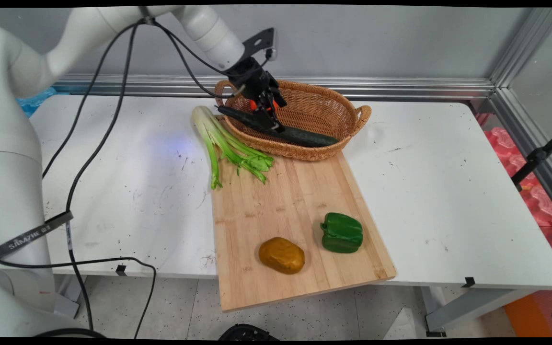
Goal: Pick up the cucumber from the vegetable basket, then place the picked object on the cutting board
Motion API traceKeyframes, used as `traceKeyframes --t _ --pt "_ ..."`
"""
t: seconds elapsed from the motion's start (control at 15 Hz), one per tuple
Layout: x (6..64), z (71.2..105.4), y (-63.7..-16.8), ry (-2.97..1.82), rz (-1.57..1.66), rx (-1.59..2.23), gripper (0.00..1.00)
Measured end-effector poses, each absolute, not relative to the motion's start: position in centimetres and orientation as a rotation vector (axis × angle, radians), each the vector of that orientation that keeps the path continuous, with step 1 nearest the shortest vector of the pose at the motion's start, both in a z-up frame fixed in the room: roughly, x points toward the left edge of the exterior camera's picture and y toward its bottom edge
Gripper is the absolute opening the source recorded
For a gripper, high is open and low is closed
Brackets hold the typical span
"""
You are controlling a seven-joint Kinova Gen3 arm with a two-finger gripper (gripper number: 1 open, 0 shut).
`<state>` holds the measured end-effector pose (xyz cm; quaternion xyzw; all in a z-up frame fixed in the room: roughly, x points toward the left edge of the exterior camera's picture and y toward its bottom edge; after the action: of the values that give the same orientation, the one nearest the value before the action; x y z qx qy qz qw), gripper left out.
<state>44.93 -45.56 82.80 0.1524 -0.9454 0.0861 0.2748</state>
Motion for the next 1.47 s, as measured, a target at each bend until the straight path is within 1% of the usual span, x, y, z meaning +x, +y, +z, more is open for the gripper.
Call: traceKeyframes --t 0.33,0.67,0.73,1.07,1.47 --pt "43.7 80.7 -47.5 -2.575 0.168 0.352 1.0" --pt "43.1 79.5 -48.6 -2.6 0.136 0.307 1.0" --pt "43.0 79.4 -48.7 -2.606 0.132 0.296 0.0" --pt "42.9 79.5 -49.0 -2.626 0.126 0.242 0.0" --pt "42.9 81.1 -49.3 -2.636 0.156 0.198 0.0"
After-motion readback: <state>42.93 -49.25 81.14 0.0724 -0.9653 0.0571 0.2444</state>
